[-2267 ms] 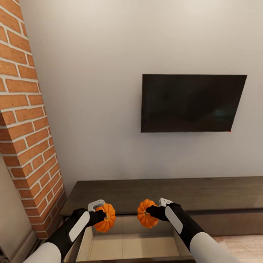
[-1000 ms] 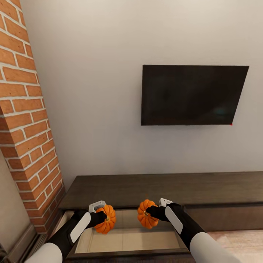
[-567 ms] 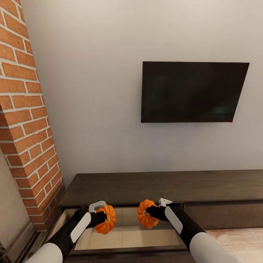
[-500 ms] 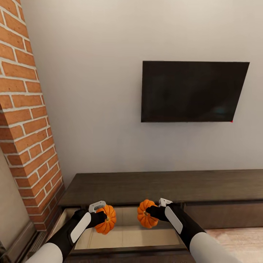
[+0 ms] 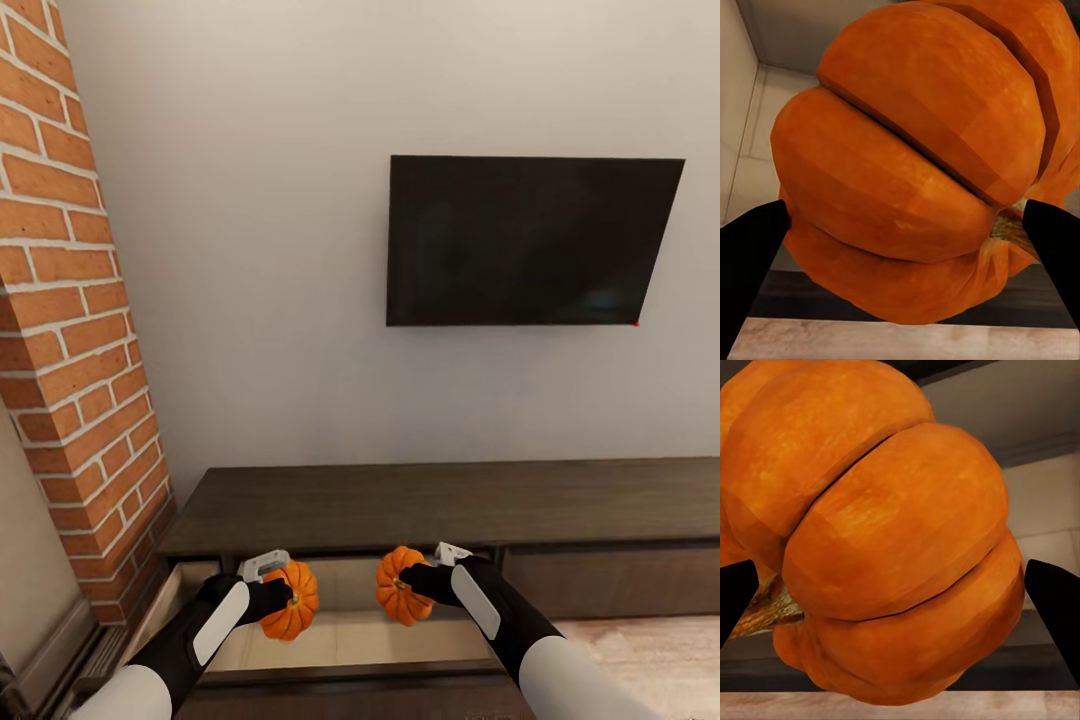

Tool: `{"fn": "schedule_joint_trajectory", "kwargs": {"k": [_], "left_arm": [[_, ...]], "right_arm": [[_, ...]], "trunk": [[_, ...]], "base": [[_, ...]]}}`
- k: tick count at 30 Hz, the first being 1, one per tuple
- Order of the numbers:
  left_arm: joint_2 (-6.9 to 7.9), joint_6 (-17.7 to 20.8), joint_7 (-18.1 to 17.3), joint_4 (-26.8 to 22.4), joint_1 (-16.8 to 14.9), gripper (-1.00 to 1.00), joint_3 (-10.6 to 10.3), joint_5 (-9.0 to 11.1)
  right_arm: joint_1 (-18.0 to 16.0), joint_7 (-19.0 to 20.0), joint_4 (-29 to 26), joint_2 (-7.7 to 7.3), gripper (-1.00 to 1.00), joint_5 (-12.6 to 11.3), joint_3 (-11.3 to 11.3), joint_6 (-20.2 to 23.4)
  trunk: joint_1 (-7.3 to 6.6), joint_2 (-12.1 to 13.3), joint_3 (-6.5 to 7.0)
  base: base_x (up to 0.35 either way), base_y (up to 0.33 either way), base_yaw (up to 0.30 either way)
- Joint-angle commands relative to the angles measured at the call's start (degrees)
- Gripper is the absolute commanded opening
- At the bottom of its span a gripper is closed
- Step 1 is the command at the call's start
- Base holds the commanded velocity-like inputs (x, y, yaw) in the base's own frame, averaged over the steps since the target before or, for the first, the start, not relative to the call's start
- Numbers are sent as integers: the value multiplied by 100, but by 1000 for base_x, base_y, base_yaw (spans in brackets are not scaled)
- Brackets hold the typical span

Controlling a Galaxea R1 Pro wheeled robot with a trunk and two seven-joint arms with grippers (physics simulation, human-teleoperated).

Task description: Place each of the two pumpkins and all three candles from the living room inside a cabinet in the living room (use any cabinet), then make sure every cabinet is closed, and position the cauldron so it is next to a table in the living room.

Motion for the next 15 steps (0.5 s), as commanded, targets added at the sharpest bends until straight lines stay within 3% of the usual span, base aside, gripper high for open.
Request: {"fn": "schedule_joint_trajectory", "kwargs": {"k": [1,12,15], "left_arm": [[8,5,47,-12,-5,-100,-34,60],[8,-1,43,-16,-5,-100,-34,60],[8,-4,43,-15,-5,-100,-34,58]], "right_arm": [[-5,-64,-11,-3,-100,-62,25,11],[-5,-73,2,-3,-100,-76,25,-2],[-5,-76,5,-3,-100,-85,25,-66]], "trunk": [[22,-45,-24],[263,-486,-222],[263,-486,-222]], "base": [[0,0,0],[0,0,0],[0,0,0]]}}
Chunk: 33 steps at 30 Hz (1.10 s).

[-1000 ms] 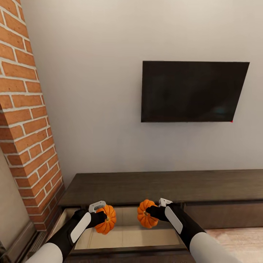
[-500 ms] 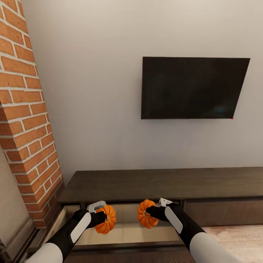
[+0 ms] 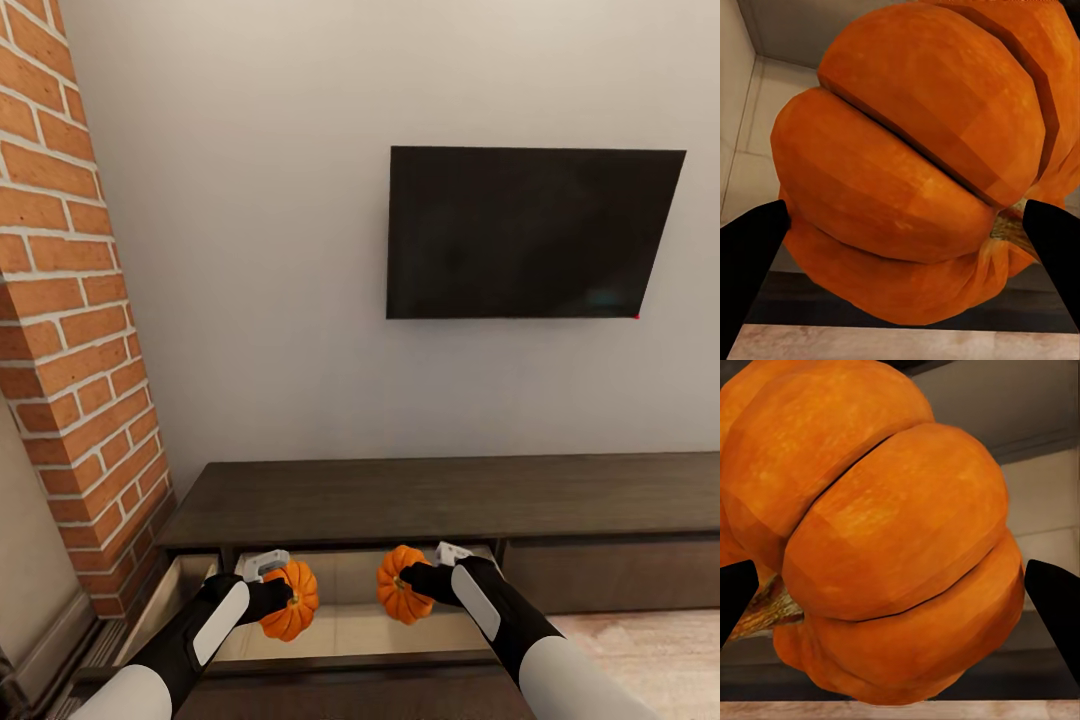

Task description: Place each of the two pumpkins and all three candles from the living room inside a cabinet in the living room (use any cabinet), then make sure every cabinet is closed, and position the cauldron so it is next to a table in the living room.

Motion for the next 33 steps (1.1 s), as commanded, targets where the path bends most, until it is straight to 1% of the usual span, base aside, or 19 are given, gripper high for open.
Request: {"fn": "schedule_joint_trajectory", "kwargs": {"k": [1,8,13,27,33], "left_arm": [[8,4,51,-13,-4,-100,-33,57],[4,-2,38,-14,-4,-100,-32,53],[0,-2,36,-14,-4,-100,-35,57],[-9,0,34,-13,-4,-100,-35,62],[-9,-7,26,-16,-4,-100,-31,47]], "right_arm": [[-3,-67,-9,-4,-100,-66,28,-11],[-3,-71,0,-4,-100,-61,28,-141],[-3,-71,0,-4,-100,-60,28,-145],[-3,-71,0,-4,-100,-60,28,-142],[-3,-71,0,-4,-100,-60,28,-140]], "trunk": [[-1,-3,-7],[-1,-3,-7],[-1,-3,-7],[-1,-3,-7],[-1,-3,-7]], "base": [[0,0,0],[6,0,0],[189,0,0],[118,0,0],[21,0,0]]}}
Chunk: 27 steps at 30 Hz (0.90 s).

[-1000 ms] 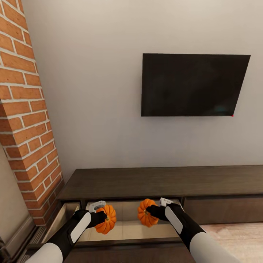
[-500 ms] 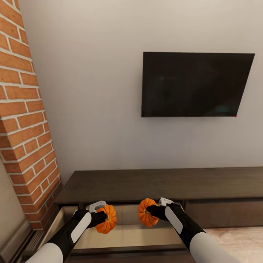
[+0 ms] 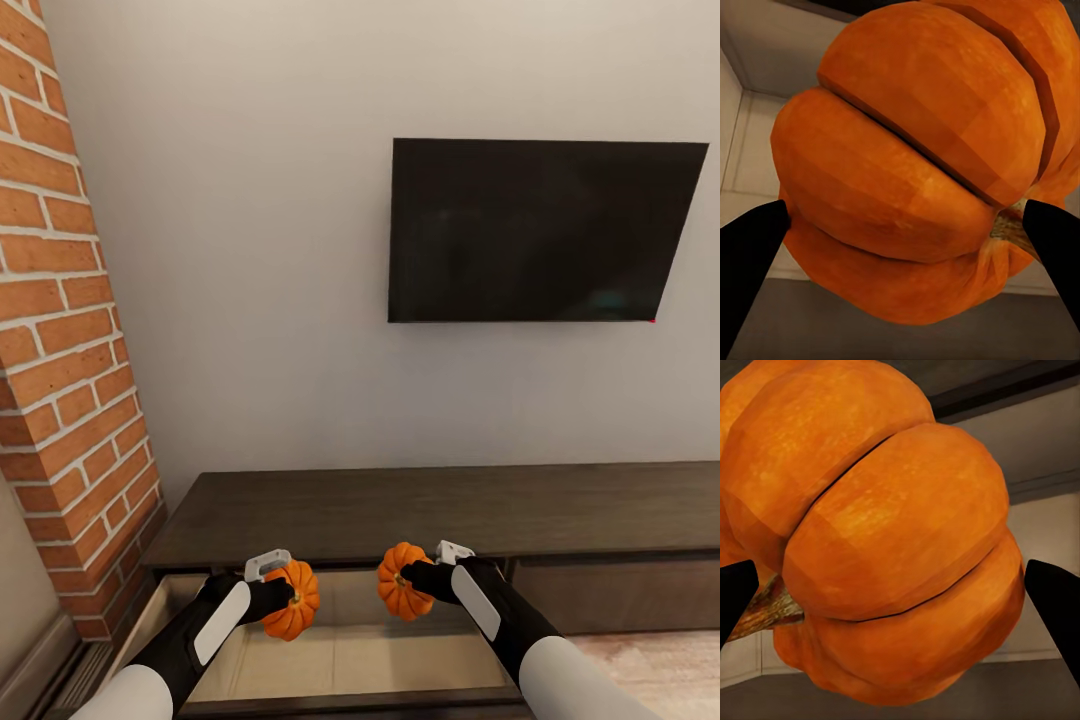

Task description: Place each of the two pumpkins and all three candles from the living room inside a cabinet in the living room (use any cabinet), then make sure every cabinet is closed, and position the cauldron so it is next to a table in the living room.

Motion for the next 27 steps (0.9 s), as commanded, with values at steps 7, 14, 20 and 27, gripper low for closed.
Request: {"fn": "schedule_joint_trajectory", "kwargs": {"k": [7,14,20,27], "left_arm": [[8,-6,33,-12,-4,-100,-38,57],[8,-6,33,-12,-4,-100,-39,54],[8,-14,33,-10,-4,-100,-39,56],[30,-15,31,-11,-4,-100,-21,52]], "right_arm": [[-4,-66,-11,-4,-100,-63,28,12],[-4,-66,-11,-4,-100,-66,28,20],[-4,-67,-11,-4,-100,-66,28,66],[-4,-117,-8,-4,-100,-62,28,106]], "trunk": [[-1,-3,-7],[43,-83,-42],[175,-324,-150],[329,-605,-276]], "base": [[1,0,0],[0,0,0],[0,0,0],[0,0,0]]}}
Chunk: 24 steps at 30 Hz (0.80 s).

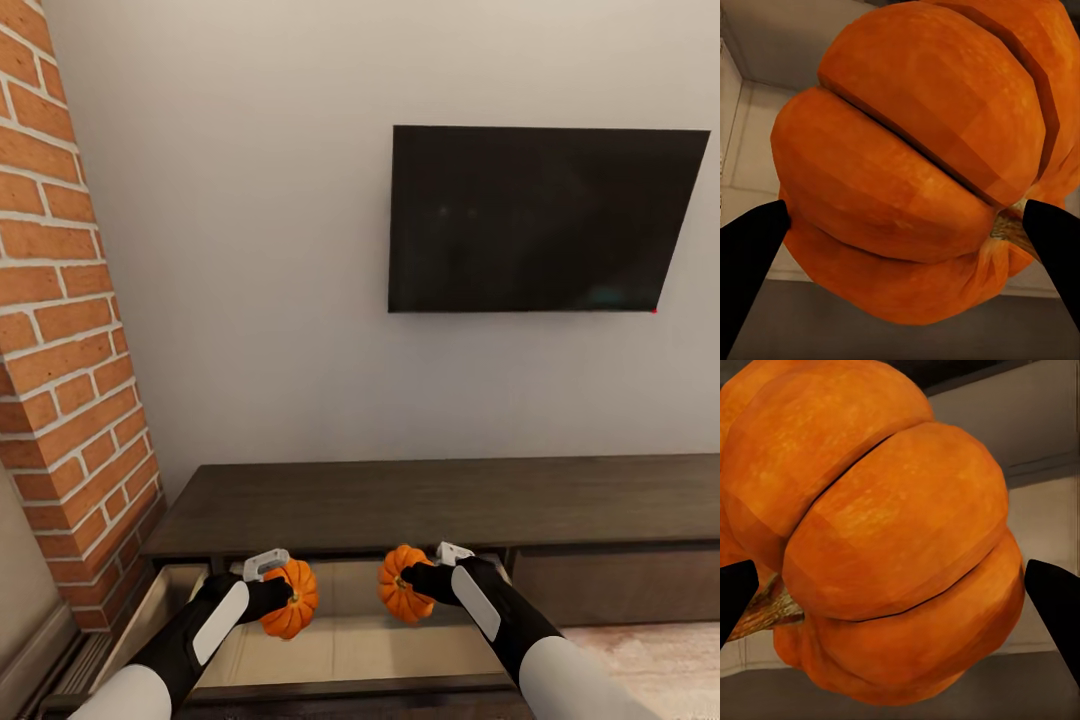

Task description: Place each of the two pumpkins and all three candles from the living room inside a cabinet in the living room (use any cabinet), then make sure every cabinet is closed, and position the cauldron so it is next to a table in the living room.

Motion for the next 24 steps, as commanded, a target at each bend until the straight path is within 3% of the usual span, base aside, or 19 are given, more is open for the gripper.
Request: {"fn": "schedule_joint_trajectory", "kwargs": {"k": [1,4,7,16,24], "left_arm": [[8,4,49,-12,-5,-100,-28,65],[-8,9,59,-79,-6,-100,-19,64],[-13,36,99,-267,-12,-100,-18,69],[-35,7,120,-328,-11,-100,-44,70],[-42,5,343,-329,-12,-100,-52,72]], "right_arm": [[-5,-141,-10,-3,-100,-71,26,10],[-5,-748,106,3,-100,-75,26,-49],[-5,-1077,198,5,-100,-65,26,-75],[-5,-1161,198,6,-100,-44,26,-109],[-5,-1156,221,6,-100,-44,26,-622]], "trunk": [[22,-45,-24],[87,-165,-78],[153,-286,-132],[351,-646,-294],[527,-967,-437]], "base": [[0,0,0],[0,0,0],[0,0,0],[0,0,0],[0,0,0]]}}
